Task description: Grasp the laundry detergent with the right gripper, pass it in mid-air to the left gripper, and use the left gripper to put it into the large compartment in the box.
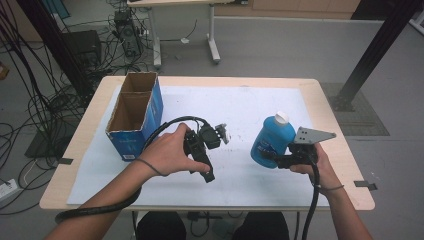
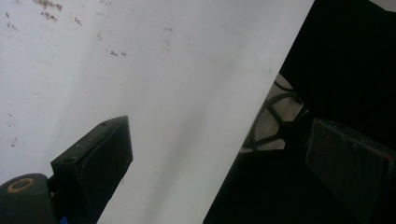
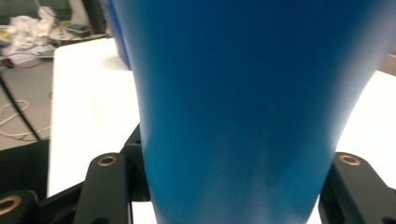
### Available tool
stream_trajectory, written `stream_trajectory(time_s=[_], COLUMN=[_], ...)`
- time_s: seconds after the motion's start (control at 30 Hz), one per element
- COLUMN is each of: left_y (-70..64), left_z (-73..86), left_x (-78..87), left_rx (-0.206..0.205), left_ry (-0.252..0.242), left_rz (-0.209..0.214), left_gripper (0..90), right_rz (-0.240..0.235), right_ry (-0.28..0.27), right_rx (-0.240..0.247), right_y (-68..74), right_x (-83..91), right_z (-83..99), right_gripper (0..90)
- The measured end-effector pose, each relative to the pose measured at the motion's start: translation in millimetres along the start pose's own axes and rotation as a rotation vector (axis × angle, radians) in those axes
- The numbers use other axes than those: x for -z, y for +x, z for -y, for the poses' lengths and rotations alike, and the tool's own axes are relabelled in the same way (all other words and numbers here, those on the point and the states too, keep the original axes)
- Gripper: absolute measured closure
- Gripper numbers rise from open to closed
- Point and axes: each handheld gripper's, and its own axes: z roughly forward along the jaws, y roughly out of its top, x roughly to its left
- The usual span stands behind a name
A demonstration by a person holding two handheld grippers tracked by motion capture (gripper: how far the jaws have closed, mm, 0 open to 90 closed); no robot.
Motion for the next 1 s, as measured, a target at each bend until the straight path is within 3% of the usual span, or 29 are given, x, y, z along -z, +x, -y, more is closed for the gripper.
stream_trajectory(time_s=[0.4,1.0], left_y=[0.4,1.2], left_z=[2.4,4.8], left_x=[11.1,24.8], left_rx=[-0.043,-0.099], left_ry=[-0.001,0.009], left_rz=[0.004,0.02], left_gripper=[7.5,7.6], right_rz=[-0.097,-0.197], right_ry=[0.025,0.077], right_rx=[0.021,0.057], right_y=[-4.7,-7.3], right_x=[5.2,2.0], right_z=[-4.0,-11.1], right_gripper=[41.6,41.7])
